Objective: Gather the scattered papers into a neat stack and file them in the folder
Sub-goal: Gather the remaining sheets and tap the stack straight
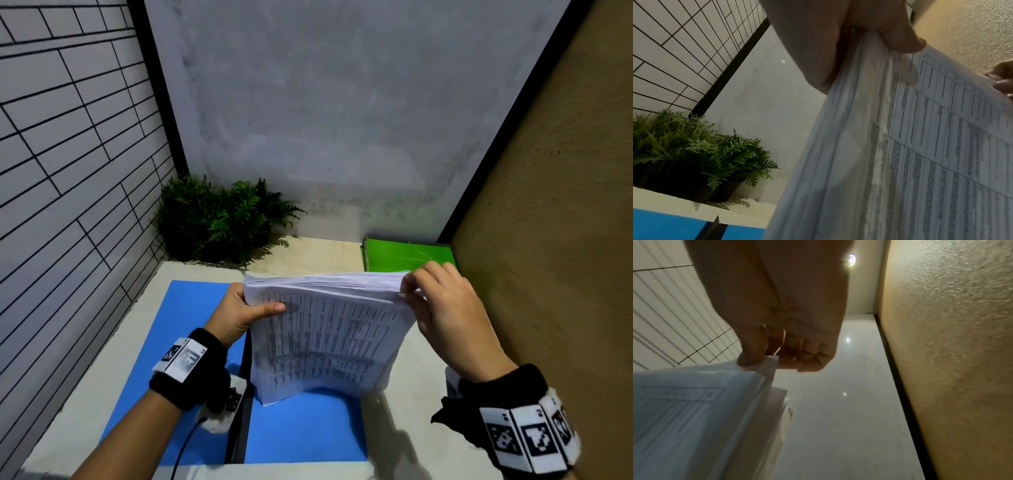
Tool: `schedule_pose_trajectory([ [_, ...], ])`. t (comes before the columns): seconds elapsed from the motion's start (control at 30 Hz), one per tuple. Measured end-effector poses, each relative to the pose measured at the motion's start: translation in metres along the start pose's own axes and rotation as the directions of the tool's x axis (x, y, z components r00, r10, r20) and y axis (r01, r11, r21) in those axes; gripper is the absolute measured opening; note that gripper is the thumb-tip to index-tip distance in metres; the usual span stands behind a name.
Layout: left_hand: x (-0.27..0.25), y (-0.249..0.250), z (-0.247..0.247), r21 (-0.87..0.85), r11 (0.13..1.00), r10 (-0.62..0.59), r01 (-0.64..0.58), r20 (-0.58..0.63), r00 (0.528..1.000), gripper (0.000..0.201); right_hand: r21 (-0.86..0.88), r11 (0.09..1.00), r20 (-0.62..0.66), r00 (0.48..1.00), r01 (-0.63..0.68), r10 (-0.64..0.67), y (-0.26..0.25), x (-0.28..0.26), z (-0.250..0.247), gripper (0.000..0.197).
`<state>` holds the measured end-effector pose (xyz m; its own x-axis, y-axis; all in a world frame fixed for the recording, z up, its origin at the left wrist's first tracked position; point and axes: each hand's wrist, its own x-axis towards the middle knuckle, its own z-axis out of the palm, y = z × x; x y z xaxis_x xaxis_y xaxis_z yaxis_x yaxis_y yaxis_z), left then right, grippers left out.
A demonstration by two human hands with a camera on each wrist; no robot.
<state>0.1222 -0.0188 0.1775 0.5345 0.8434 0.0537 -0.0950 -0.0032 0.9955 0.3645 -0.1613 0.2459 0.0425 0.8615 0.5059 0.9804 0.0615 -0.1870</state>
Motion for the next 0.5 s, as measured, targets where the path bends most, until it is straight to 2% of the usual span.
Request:
schedule_pose_trajectory([
  [0.07, -0.001, 0.0, 0.0, -0.005, 1.0, 0.002, -0.002, 0.006, 1.0, 0.058, 0.158, 0.982, -0.001, 0.995, -0.101, 0.102, 0.003, -0.01, 0.006, 0.004],
  [0.13, -0.002, 0.001, 0.0, -0.011, 1.0, 0.006, -0.006, 0.017, 1.0, 0.057, 0.391, 0.891, 0.035, 0.971, -0.23, 0.235, 0.01, -0.017, 0.013, 0.006],
  [0.2, -0.002, 0.002, 0.0, -0.018, 1.0, 0.011, -0.011, 0.028, 1.0, 0.056, 0.604, 0.731, 0.115, 0.942, -0.319, 0.316, 0.016, -0.019, 0.019, 0.027],
  [0.23, -0.002, 0.002, 0.0, -0.017, 1.0, 0.012, -0.012, 0.03, 0.999, 0.056, 0.699, 0.622, 0.162, 0.925, -0.353, 0.343, 0.018, -0.019, 0.02, 0.033],
  [0.27, -0.002, 0.002, 0.0, -0.016, 1.0, 0.013, -0.012, 0.031, 0.999, 0.057, 0.77, 0.523, 0.196, 0.915, -0.366, 0.353, 0.021, -0.02, 0.021, 0.03],
  [0.3, -0.002, 0.003, 0.0, -0.017, 1.0, 0.012, -0.011, 0.03, 0.999, 0.056, 0.83, 0.421, 0.22, 0.908, -0.366, 0.355, 0.023, -0.02, 0.021, 0.017],
  [0.33, -0.002, 0.002, 0.0, -0.018, 1.0, 0.011, -0.01, 0.028, 1.0, 0.056, 0.855, 0.369, 0.232, 0.905, -0.365, 0.358, 0.025, -0.021, 0.021, 0.012],
  [0.37, -0.002, 0.002, -0.001, -0.02, 1.0, 0.01, -0.01, 0.025, 1.0, 0.057, 0.871, 0.327, 0.251, 0.904, -0.367, 0.347, 0.025, -0.021, 0.022, 0.021],
  [0.43, -0.001, 0.001, -0.001, -0.022, 1.0, 0.01, -0.01, 0.016, 1.0, 0.057, 0.869, 0.325, 0.259, 0.902, -0.374, 0.345, 0.025, -0.023, 0.026, 0.013],
  [0.5, -0.001, -0.001, -0.002, -0.023, 1.0, 0.01, -0.01, 0.011, 1.0, 0.057, 0.849, 0.366, 0.269, 0.908, -0.381, 0.322, 0.026, -0.026, 0.035, 0.044],
])
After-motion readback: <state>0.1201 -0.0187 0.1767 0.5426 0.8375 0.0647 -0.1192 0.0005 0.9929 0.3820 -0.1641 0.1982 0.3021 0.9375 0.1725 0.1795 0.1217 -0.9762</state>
